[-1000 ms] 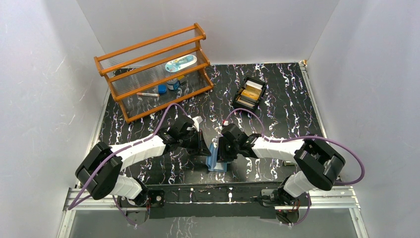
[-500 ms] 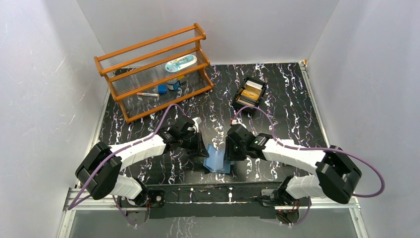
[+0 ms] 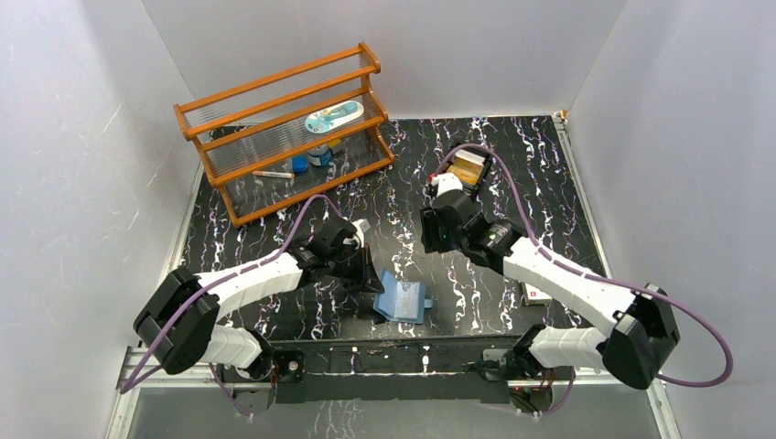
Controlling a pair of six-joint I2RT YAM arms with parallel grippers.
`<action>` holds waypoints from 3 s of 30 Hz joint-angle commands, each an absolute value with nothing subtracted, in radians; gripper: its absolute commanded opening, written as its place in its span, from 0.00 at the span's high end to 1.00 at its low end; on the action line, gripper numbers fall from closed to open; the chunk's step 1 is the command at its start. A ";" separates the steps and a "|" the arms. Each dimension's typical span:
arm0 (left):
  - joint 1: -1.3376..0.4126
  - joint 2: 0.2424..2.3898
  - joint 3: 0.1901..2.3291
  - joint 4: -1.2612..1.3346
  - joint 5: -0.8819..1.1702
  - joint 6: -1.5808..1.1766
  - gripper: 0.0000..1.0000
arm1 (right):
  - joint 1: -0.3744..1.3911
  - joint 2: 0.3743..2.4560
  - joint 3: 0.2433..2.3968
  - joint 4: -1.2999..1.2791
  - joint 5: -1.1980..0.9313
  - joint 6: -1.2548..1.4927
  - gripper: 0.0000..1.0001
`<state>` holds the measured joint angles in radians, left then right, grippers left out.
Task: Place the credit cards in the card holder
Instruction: Insert the credit card into the card holder, then pick up the credit card from the storage box.
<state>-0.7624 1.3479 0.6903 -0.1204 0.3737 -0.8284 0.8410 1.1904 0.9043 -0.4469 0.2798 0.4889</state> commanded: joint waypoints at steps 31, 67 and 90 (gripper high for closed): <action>-0.767 1.212 0.537 0.069 0.495 -0.866 1.00 | 0.362 1.990 1.559 -0.254 0.398 -0.573 0.36; -0.767 1.199 0.509 0.067 0.480 -0.894 1.00 | 0.345 2.131 1.672 -0.165 0.471 -0.778 0.62; -0.767 1.230 0.510 0.080 0.485 -0.891 1.00 | 0.345 2.116 1.628 -0.088 0.496 -0.807 0.78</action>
<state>-0.7624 1.2236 0.4984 0.0742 0.4603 -0.8913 0.3481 2.1658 1.6379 -0.1635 0.4778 -0.7940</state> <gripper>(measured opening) 0.028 0.243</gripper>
